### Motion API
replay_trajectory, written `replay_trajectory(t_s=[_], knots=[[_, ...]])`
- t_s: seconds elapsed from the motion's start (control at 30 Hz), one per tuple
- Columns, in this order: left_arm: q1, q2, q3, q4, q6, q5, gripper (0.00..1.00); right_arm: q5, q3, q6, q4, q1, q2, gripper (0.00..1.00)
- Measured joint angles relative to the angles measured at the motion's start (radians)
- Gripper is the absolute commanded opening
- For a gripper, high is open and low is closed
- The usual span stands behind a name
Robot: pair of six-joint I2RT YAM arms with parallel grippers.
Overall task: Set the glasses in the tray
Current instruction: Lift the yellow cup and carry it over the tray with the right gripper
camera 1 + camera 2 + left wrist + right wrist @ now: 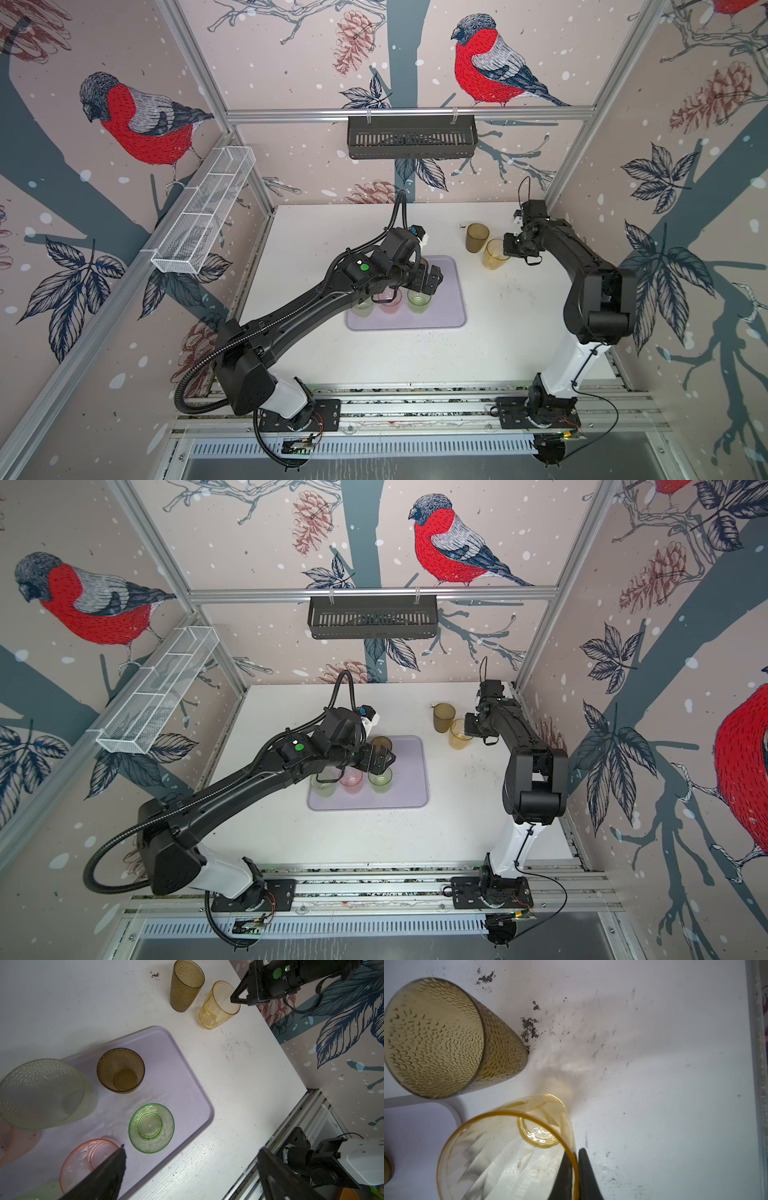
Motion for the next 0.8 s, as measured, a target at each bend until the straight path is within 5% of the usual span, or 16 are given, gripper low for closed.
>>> replay_trajectory(t_s=[0.8], knots=[[-0.008, -0.02, -0.018, 0.008, -0.01, -0.002, 0.98, 0.02, -0.125, -0.023, -0.05, 0.064, -0.168, 0.03]])
